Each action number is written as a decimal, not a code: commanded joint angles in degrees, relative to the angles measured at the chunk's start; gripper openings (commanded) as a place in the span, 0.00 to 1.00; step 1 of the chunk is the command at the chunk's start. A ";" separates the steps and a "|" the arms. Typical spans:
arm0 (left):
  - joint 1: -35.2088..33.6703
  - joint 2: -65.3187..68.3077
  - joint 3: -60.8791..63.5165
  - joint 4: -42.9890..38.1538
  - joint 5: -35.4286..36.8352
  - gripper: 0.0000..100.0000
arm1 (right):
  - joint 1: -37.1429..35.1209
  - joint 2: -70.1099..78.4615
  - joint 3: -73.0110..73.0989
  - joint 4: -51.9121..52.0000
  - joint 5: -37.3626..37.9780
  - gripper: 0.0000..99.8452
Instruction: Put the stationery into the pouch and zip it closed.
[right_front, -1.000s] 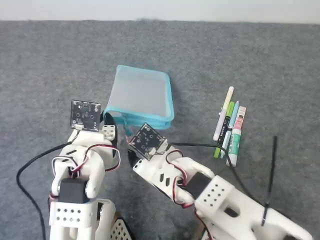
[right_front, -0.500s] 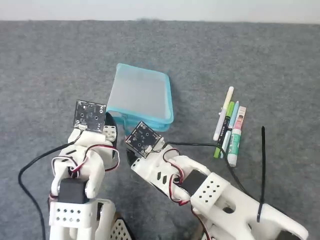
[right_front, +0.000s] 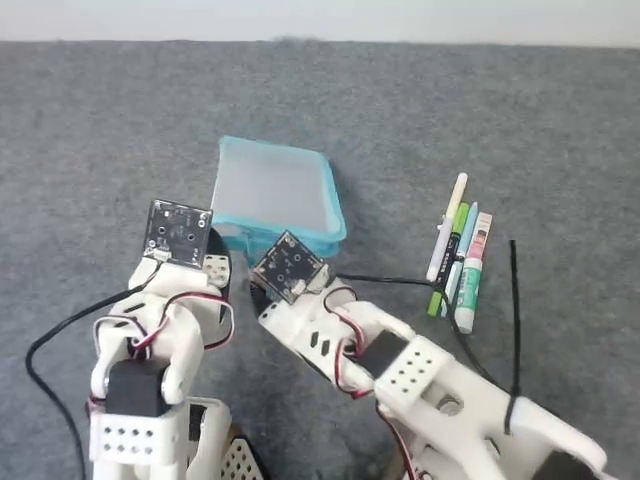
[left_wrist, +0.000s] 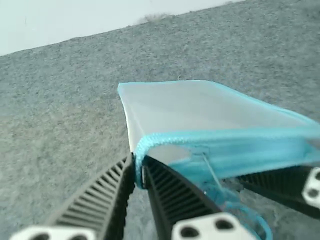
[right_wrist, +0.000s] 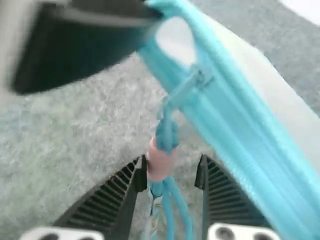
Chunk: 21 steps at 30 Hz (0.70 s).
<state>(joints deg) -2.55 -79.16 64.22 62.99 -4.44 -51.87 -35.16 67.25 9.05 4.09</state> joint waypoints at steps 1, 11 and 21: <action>0.26 -0.62 -4.18 0.44 -0.79 0.01 | 1.19 1.89 -4.75 -1.71 -0.97 0.17; 1.85 -0.53 -4.70 2.11 -0.79 0.01 | 2.77 2.42 -7.91 -1.71 -1.23 0.13; 1.76 -0.79 2.59 -4.31 -0.79 0.01 | 8.31 1.19 -9.76 10.15 -1.14 0.01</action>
<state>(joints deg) -0.97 -79.25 66.51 62.20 -4.35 -46.42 -31.82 61.80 12.66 4.00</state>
